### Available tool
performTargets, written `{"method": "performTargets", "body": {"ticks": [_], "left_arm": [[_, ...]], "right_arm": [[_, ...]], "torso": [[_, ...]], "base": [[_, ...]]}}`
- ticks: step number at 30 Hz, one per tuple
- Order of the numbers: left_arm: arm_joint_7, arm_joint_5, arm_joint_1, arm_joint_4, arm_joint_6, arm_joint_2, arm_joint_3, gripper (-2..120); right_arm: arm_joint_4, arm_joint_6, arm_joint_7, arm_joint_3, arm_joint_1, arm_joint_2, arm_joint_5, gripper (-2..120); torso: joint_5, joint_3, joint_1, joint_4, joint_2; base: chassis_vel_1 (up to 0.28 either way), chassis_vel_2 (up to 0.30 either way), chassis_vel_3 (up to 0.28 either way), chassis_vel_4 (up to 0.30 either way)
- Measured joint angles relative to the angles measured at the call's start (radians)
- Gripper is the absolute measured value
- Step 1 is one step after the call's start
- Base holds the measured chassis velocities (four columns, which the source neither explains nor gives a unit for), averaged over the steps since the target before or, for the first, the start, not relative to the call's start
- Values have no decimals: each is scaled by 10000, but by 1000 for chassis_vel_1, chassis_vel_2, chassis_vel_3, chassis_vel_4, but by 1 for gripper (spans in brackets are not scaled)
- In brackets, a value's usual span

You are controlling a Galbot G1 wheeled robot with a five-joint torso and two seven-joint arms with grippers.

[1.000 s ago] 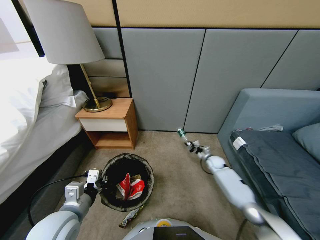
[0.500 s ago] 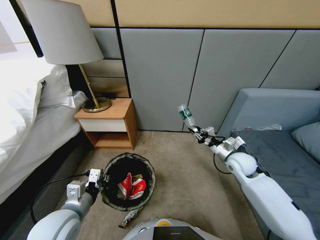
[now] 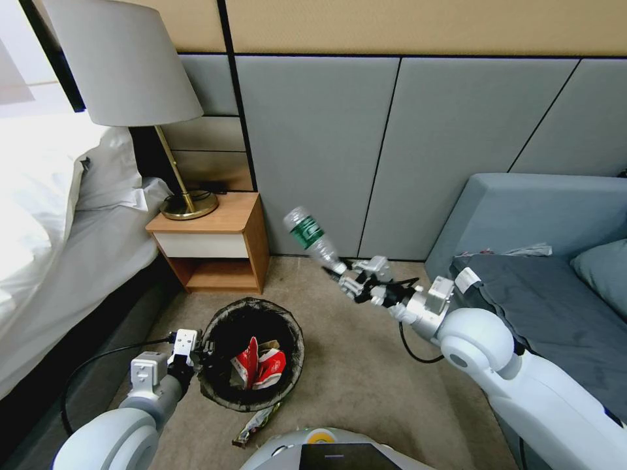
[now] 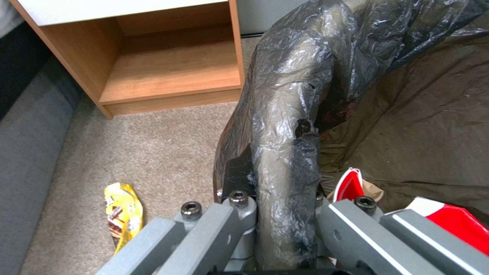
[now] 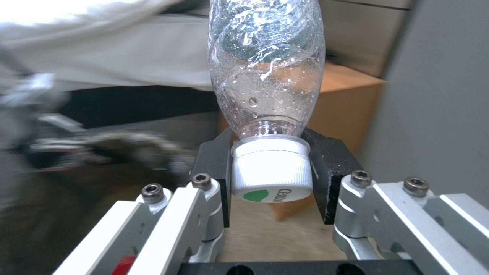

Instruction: Pick up the trash bin, then pick up the garbage from the floor and place it into the trash bin.

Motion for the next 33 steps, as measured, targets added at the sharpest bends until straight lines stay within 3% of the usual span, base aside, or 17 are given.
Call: {"method": "performTargets", "body": {"ticks": [9, 18, 33], "left_arm": [[-30, -4, -34, 0, -4, -72, 33, 2], [-36, -4, -82, 0, -10, -103, 43, 2], [-2, 15, -115, 0, -29, -100, 61, 2]], "right_arm": [[418, -355, 260, -1466, 608, -125, 241, 30], [584, -480, 241, -1839, 332, -410, -114, 30], [558, -617, 108, -2631, 798, -254, -497, 30]], "torso": [[1, 0, 0, 1, 0], [0, 0, 0, -1, 0], [0, 0, 0, 0, 0]], "base": [[0, 0, 0, 0], [0, 0, 0, 0], [0, 0, 0, 0]]}}
